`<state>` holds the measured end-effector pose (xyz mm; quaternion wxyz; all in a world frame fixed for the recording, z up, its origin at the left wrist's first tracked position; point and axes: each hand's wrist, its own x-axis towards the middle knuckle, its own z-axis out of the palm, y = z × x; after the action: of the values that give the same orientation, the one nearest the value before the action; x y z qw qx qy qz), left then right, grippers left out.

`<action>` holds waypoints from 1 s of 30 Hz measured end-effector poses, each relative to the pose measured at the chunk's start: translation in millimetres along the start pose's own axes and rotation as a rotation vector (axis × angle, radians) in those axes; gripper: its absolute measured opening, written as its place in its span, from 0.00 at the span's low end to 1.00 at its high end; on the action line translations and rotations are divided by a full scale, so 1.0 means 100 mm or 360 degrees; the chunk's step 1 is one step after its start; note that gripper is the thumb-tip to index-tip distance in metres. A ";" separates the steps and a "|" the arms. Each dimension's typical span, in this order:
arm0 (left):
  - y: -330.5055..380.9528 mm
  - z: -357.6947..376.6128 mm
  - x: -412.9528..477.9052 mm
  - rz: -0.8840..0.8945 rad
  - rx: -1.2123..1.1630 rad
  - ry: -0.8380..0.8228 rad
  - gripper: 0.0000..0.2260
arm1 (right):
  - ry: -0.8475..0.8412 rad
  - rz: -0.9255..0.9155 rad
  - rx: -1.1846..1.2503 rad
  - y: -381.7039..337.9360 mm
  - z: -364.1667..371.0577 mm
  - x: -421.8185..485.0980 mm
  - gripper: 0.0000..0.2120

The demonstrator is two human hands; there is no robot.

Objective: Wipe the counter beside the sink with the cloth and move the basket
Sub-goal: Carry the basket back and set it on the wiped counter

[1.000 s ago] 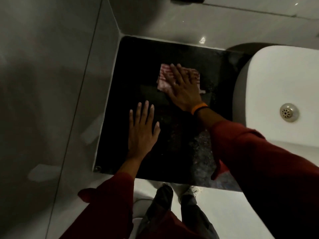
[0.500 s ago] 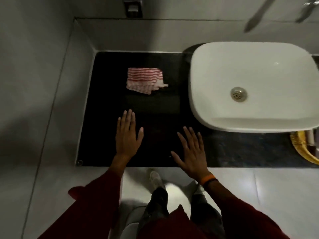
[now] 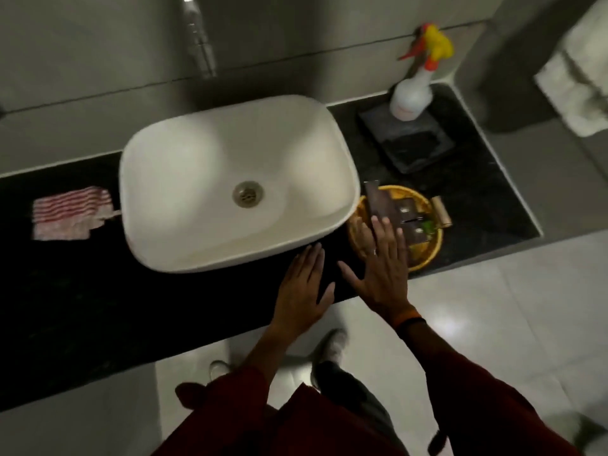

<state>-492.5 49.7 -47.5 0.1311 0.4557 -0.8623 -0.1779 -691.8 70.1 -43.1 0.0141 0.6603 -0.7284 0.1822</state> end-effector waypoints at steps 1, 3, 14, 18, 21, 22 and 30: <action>0.17 0.05 0.19 -0.0002 -0.0022 0.0007 0.30 | 0.0018 0.0055 -0.0018 0.22 -0.08 0.10 0.39; 0.43 0.15 0.53 -0.0028 -0.0023 0.0027 0.32 | -0.0013 0.0202 -0.0052 0.61 -0.21 0.31 0.39; 0.87 0.43 1.35 -0.0759 -0.0276 -0.0017 0.28 | -0.0204 0.0832 0.0382 1.37 -0.27 0.70 0.31; 0.68 0.18 1.04 -0.0916 -0.0633 -0.0038 0.22 | -0.0240 0.0803 0.0443 0.99 -0.30 0.43 0.34; 0.59 0.09 0.55 -0.0863 -0.0737 -0.0013 0.19 | -0.0223 0.0807 0.0428 0.67 -0.39 0.08 0.32; 0.43 0.00 0.29 -0.0907 -0.0780 0.0010 0.19 | -0.0216 0.0731 0.0428 0.42 -0.34 -0.06 0.31; 0.02 -0.22 -0.63 -0.1063 -0.0928 -0.0066 0.37 | -0.0265 0.0615 0.0609 -0.37 -0.46 -0.69 0.26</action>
<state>-450.7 99.6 -30.3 0.1721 0.6495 -0.5840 -0.4555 -657.3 146.7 -8.9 -0.2057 0.5127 -0.7917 0.2608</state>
